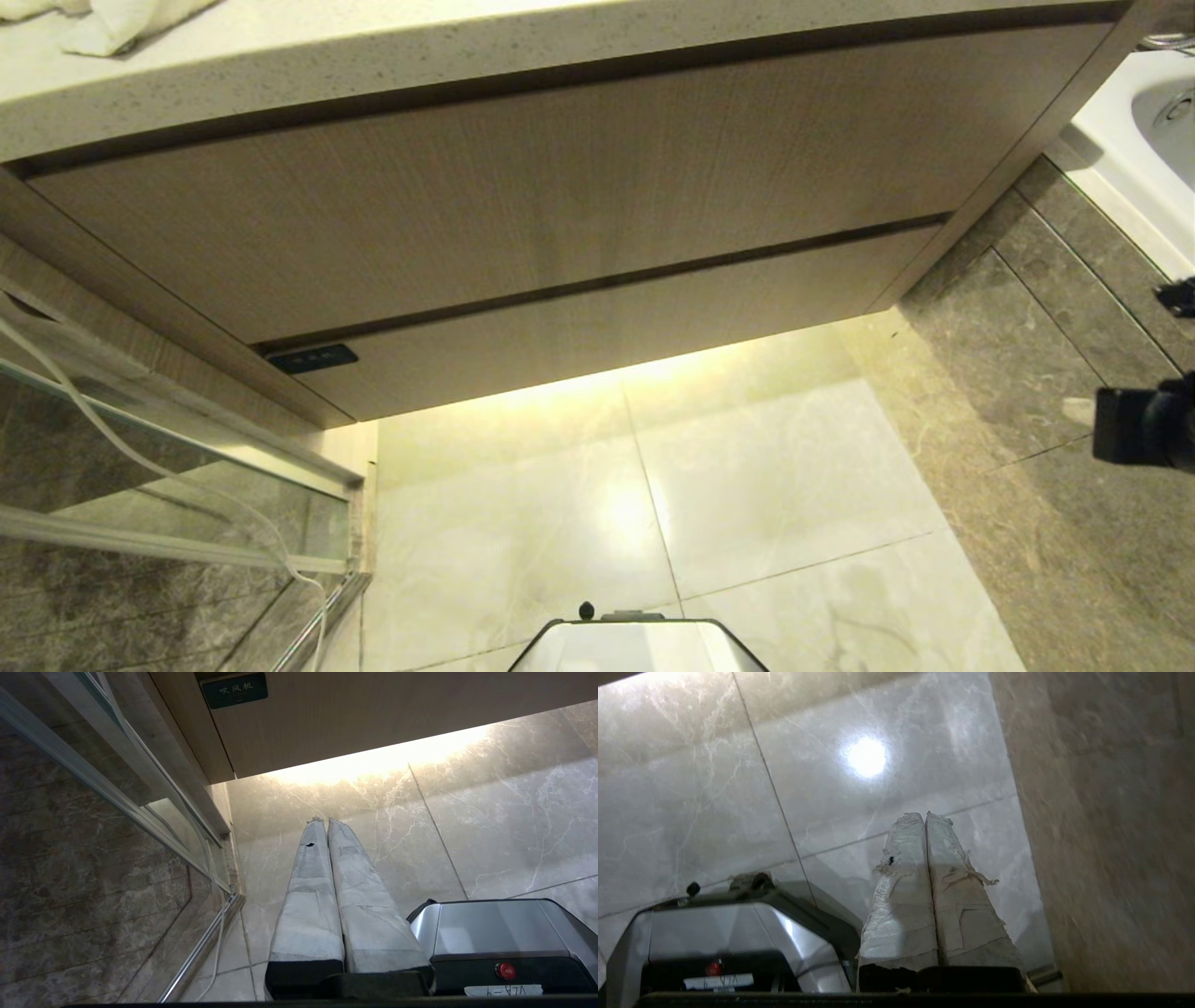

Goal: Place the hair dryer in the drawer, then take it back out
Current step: Pull open the drawer

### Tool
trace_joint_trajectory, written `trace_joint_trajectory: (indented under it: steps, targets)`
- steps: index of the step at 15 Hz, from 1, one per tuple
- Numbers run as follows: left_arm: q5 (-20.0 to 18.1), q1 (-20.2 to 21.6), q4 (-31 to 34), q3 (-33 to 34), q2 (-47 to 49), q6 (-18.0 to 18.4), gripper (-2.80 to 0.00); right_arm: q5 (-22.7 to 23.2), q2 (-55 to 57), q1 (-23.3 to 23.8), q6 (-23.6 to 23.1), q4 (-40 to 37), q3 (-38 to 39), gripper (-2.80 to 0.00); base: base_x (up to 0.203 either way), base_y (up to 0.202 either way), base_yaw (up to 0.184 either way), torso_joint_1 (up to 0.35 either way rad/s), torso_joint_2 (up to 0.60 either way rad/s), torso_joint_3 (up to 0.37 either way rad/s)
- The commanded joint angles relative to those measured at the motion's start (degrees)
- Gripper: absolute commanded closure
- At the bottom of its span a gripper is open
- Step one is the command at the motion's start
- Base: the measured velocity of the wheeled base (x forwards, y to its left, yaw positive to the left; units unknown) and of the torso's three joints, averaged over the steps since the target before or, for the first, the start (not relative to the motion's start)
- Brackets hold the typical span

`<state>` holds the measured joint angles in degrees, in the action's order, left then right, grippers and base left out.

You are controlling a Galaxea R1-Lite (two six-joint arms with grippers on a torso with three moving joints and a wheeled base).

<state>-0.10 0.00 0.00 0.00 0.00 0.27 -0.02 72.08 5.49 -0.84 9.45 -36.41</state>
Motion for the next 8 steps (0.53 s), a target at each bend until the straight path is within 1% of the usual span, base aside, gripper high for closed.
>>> trace_joint_trajectory:
  steps: [1,3,4,7,8]
  targets:
    - [0.0,0.0,0.0,0.0,0.0,0.0,0.0,-0.1,-20.4,-0.4,-0.1,-0.6,11.6,0.0,0.0,0.0,0.0,0.0,0.0,0.0]
    - [0.0,0.0,0.0,0.1,-0.1,0.0,0.0,-0.1,-34.5,-0.4,-0.1,-3.1,17.8,0.0,0.0,0.0,0.0,0.0,0.0,0.0]
    - [0.0,0.0,0.0,0.0,0.0,0.0,0.0,0.0,-41.3,-0.5,-0.2,-5.8,20.1,0.0,0.0,0.0,0.0,0.0,0.0,0.0]
    - [0.0,0.0,0.0,0.0,0.0,0.0,0.0,-0.6,-61.1,-3.2,-0.4,-16.3,23.9,0.0,0.0,0.0,0.0,0.0,0.0,0.0]
    - [0.0,0.0,0.0,0.0,0.0,0.0,0.0,-0.9,-66.1,-3.7,-0.6,-17.7,25.1,0.0,0.0,0.0,0.0,0.0,0.0,0.0]
